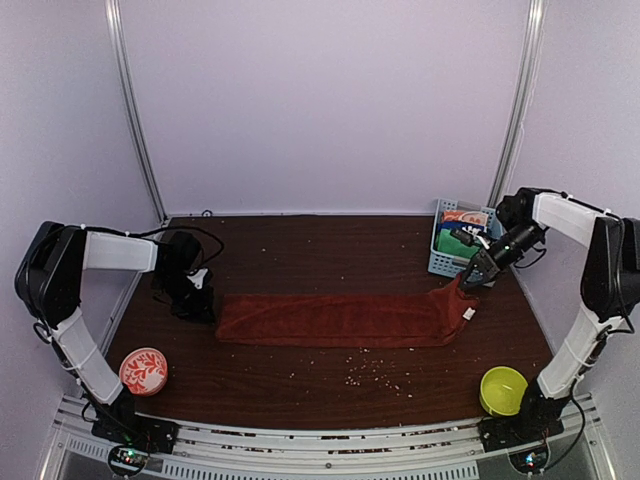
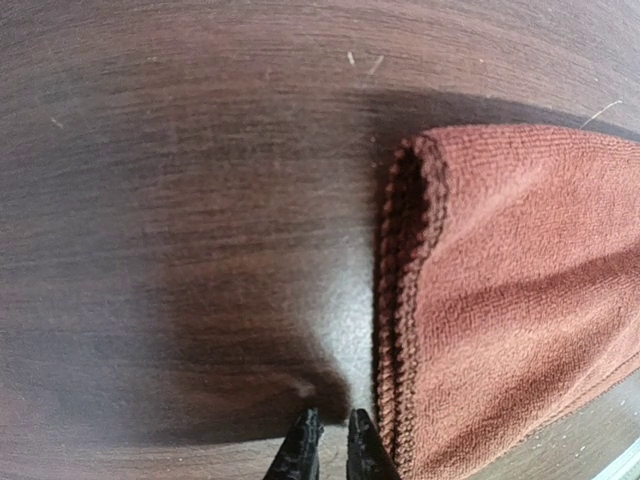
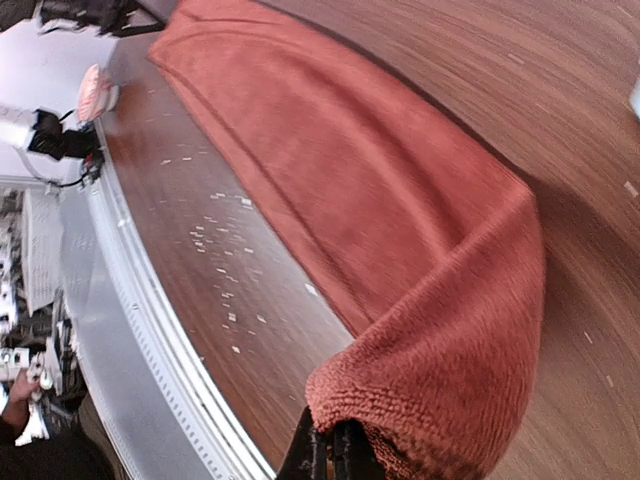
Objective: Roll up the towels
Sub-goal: Pick up the towel from the center of the board, then fold the towel at the center of the board.
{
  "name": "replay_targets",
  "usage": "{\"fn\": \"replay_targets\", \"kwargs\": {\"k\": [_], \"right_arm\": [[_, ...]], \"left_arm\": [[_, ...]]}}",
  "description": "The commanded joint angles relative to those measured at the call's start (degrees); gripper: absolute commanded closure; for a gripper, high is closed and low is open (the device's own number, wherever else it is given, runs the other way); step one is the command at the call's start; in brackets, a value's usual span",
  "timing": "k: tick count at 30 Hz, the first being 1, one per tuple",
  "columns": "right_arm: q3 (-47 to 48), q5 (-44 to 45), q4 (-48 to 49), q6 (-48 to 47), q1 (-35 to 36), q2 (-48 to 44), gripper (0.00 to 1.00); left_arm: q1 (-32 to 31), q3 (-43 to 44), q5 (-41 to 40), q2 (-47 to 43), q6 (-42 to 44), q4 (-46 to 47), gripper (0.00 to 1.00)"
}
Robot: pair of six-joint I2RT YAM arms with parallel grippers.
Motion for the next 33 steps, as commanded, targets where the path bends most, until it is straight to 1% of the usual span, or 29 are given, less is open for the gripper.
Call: {"fn": "replay_targets", "kwargs": {"k": [1,5,7,11,14,21,27,33], "right_arm": [[4.2,-8.0,-1.1,0.1,6.1,2.6,1.00],[8.7,-11.2,1.4,4.8,12.2,5.6,1.00],[10.6,-12.2,4.0,8.7,14.7,6.6,1.00],[13.2,-12.5,9.7,14.5,20.0,8.4,1.00],[15.3,-12.6,12.7,17.0,23.3,10.6,1.00],[19.3,-12.6,15.5,19.8,27.5,15.2,1.00],[23.4,-13.2,22.2,27.0,31.3,16.6,1.00],[30.7,-13.5,28.7,35.7,36.6,22.0,1.00]], "left_arm": [[-0.4,0.3,-1.7,1.3,-0.2,-0.1,0.90],[-0.4,0.5,-2.9,1.5,-0.5,-0.7,0.90],[-0.4,0.6,-4.1,1.5,-0.9,-0.9,0.90],[-0.5,0.3,-3.9,2.4,-1.1,-0.5,0.90],[-0.5,-0.3,-3.2,3.1,-1.1,0.6,0.90],[-1.7,-0.5,-2.4,4.2,-1.0,1.6,0.90],[-2.5,-0.4,-2.0,4.4,-1.1,2.3,0.91],[-2.5,-0.2,-2.0,3.2,-1.4,2.0,0.91]]}}
